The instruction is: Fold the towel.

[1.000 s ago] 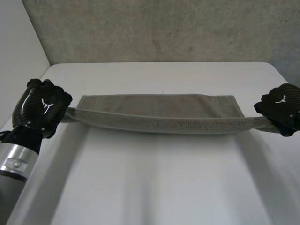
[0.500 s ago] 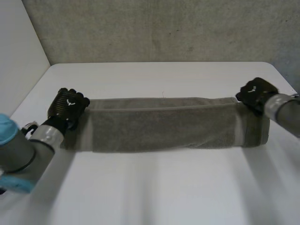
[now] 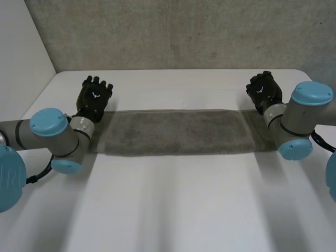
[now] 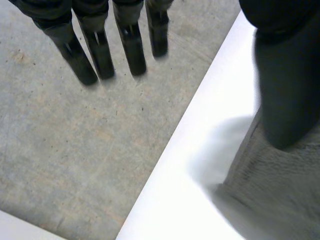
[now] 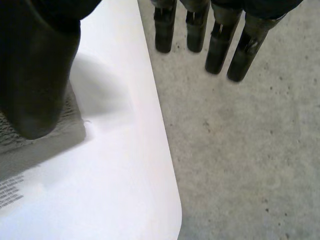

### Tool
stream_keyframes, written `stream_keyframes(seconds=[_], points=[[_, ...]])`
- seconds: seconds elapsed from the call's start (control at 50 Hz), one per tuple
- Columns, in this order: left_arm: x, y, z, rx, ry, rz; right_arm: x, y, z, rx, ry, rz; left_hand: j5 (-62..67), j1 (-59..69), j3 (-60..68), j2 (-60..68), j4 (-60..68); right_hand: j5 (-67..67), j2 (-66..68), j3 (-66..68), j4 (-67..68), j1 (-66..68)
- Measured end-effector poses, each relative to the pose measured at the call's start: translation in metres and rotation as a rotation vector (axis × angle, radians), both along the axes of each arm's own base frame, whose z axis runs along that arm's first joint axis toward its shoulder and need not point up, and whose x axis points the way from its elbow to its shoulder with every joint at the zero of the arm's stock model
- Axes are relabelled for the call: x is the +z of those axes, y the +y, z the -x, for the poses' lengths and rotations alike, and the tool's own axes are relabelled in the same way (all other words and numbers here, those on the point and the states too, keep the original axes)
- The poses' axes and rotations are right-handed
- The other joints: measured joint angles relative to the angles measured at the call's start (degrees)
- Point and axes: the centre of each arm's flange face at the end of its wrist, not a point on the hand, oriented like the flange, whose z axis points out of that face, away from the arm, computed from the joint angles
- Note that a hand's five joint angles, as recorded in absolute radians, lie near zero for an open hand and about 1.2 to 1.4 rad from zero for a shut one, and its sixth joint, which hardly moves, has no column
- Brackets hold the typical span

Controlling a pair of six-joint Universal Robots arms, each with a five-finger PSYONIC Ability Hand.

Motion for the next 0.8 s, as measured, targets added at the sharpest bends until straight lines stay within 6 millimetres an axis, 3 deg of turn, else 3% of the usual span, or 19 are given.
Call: stream_keyframes(seconds=[0.12, 0.2, 0.3, 0.4, 0.5, 0.6, 0.8], points=[[0.020, 0.006, -0.003, 0.080, 0.014, -0.006, -0.001, 0.010, 0.004, -0.044, -0.011, -0.042, -7.8, -4.0, -7.6, -7.4, -5.5, 0.0, -0.4, -0.8, -0.4, -1.4], [0.046, 0.017, -0.011, 0.131, 0.063, -0.012, 0.013, 0.027, 0.007, -0.054, -0.063, -0.079, -7.9, -4.1, -7.7, -7.4, -5.5, 0.0, -0.4, -0.8, -0.4, -1.5], [0.084, 0.046, -0.025, 0.144, 0.219, -0.051, 0.039, 0.063, 0.017, -0.066, -0.220, -0.165, -7.9, -4.1, -7.8, -7.4, -5.5, 0.0, -0.4, -0.8, -0.4, -1.8], [0.100, 0.082, -0.036, 0.121, 0.387, -0.126, 0.045, 0.095, 0.024, -0.056, -0.335, -0.276, -8.0, -4.1, -7.8, -7.4, -5.5, 0.0, -0.4, -0.8, -0.4, -1.8], [0.097, 0.112, -0.042, 0.108, 0.477, -0.203, 0.037, 0.111, 0.038, -0.053, -0.387, -0.391, -7.9, -4.1, -7.8, -7.4, -5.5, 1.0, 0.0, -0.5, -0.2, -0.7], [0.085, 0.129, -0.045, 0.116, 0.490, -0.262, 0.027, 0.109, 0.054, -0.062, -0.406, -0.448, -7.8, -4.1, -7.8, -7.4, -5.5, 4.6, 1.7, 1.6, 1.6, 1.8], [0.067, 0.133, -0.046, 0.115, 0.470, -0.319, -0.002, 0.083, 0.077, -0.102, -0.414, -0.494, -7.7, -4.1, -7.8, -7.4, -5.5, 14.0, 11.7, 11.3, 11.6, 10.9]])
